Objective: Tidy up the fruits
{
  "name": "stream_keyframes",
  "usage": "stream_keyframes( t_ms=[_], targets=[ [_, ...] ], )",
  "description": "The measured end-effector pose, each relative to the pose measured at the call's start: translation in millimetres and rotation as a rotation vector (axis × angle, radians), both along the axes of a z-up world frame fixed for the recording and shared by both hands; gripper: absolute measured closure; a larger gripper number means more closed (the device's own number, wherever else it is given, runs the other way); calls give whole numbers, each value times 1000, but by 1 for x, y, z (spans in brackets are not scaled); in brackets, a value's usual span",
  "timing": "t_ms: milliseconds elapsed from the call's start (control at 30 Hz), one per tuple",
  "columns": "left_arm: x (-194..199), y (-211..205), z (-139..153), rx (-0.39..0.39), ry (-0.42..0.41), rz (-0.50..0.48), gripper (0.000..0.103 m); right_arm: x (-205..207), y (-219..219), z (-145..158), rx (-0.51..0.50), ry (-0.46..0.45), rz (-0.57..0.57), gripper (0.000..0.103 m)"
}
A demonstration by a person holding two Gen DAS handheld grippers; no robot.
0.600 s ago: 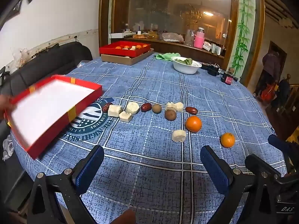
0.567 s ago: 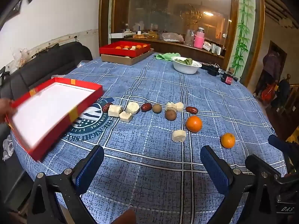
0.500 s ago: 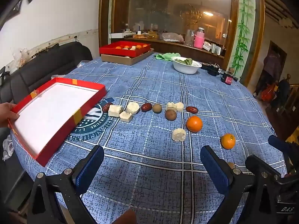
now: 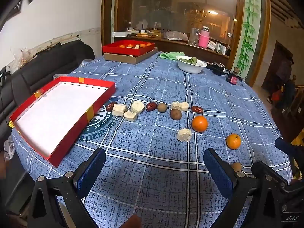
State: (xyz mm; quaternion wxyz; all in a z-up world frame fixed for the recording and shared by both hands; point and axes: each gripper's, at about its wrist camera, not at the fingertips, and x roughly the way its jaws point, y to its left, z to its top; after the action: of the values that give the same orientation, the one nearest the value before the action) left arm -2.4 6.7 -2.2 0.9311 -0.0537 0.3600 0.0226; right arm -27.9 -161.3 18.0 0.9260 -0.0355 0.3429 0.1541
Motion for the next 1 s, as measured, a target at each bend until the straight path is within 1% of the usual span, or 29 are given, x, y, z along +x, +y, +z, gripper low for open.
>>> stream_keyframes(
  t_ms=[367,1000],
  targets=[
    [-1,5,-6,-5,32,17,1,-8,6,-1,-3,5,12,0],
    [-4,8,-7,-2,28,28,1,-10,6,-4,6,9,10,0]
  ],
)
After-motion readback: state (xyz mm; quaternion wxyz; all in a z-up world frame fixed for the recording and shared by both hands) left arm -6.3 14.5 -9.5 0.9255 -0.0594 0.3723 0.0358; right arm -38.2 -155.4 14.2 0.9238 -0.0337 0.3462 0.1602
